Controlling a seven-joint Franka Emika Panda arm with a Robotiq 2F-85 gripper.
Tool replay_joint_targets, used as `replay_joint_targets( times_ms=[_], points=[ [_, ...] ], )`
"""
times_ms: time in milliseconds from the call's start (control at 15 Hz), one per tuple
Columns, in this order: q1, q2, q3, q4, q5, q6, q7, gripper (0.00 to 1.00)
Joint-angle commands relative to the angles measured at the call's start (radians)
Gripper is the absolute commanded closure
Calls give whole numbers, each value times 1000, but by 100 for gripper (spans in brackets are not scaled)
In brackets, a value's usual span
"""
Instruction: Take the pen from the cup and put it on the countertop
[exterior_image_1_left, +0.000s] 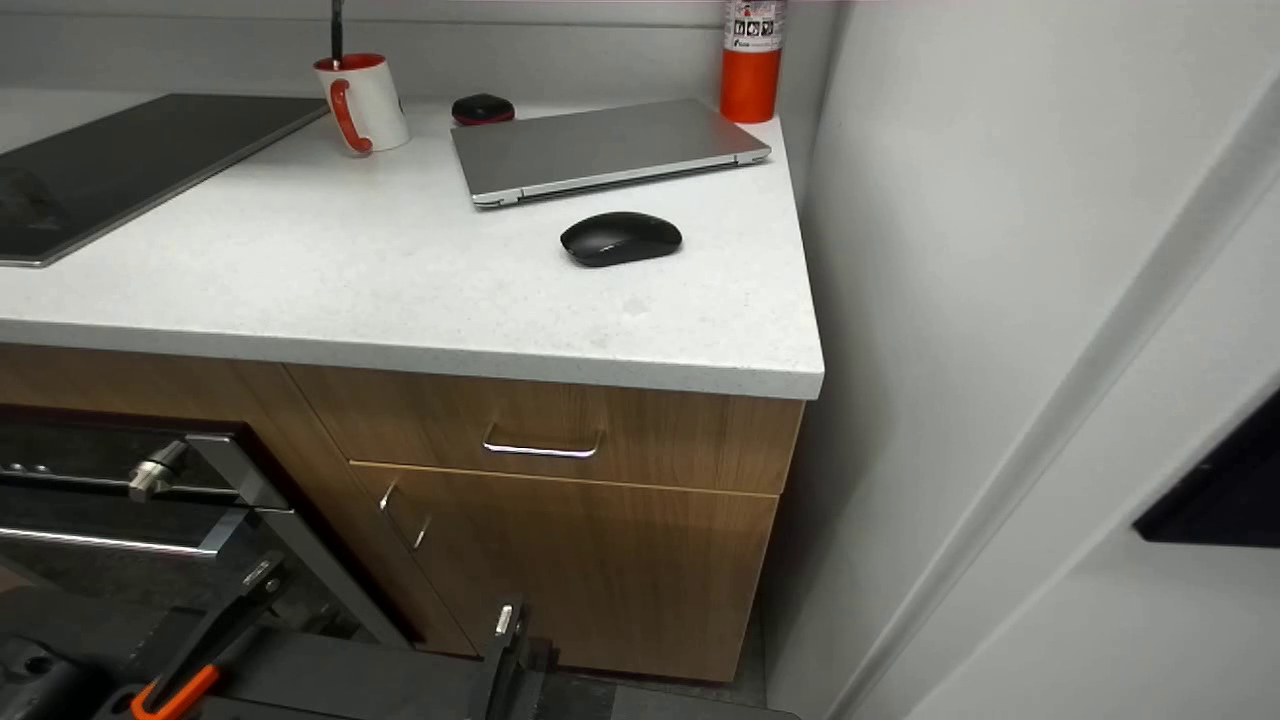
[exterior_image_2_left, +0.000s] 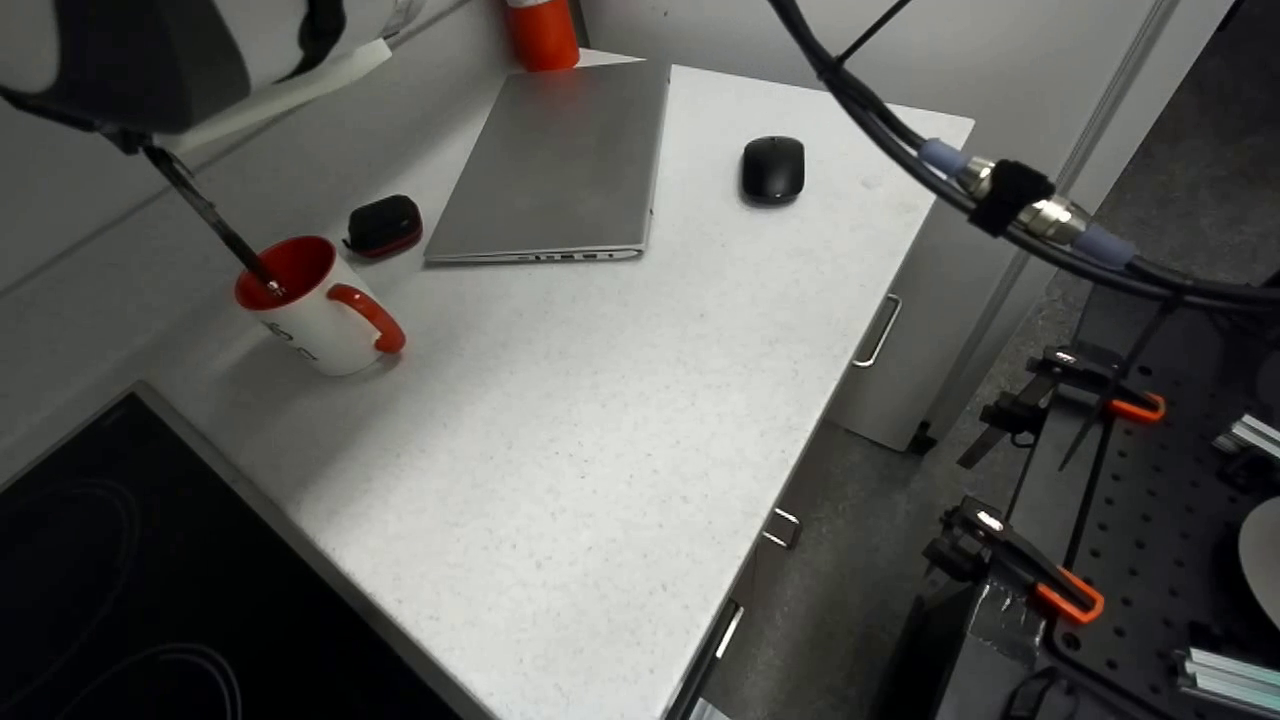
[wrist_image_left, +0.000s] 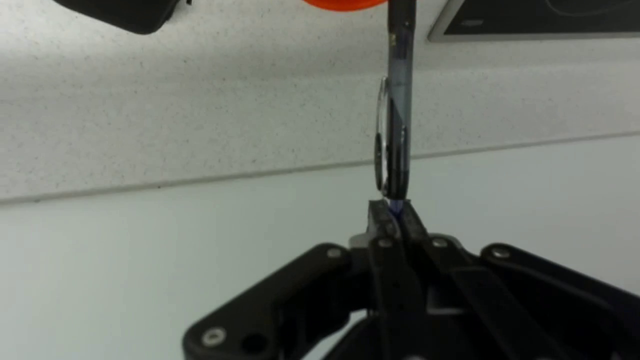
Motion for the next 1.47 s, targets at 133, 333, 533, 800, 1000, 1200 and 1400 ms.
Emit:
replay_joint_targets(
  times_ms=[133,333,533,800,1000,1200,1400],
  points=[
    [-176,-164,178,-228,89,173,-75,99],
    [-335,-254,341,-359,112,263,-104,99],
    [-446,-350,411,-479,96,262,-88,99],
    [-525,-435,410,-594,88,111,-103,99],
    [-530,-457,350,-650,46,-38,-106,99],
    [-523,-423,323,-641,-3,-194,-110,99],
    [-380,-383,202,-612,4,-270,-119,99]
  ],
)
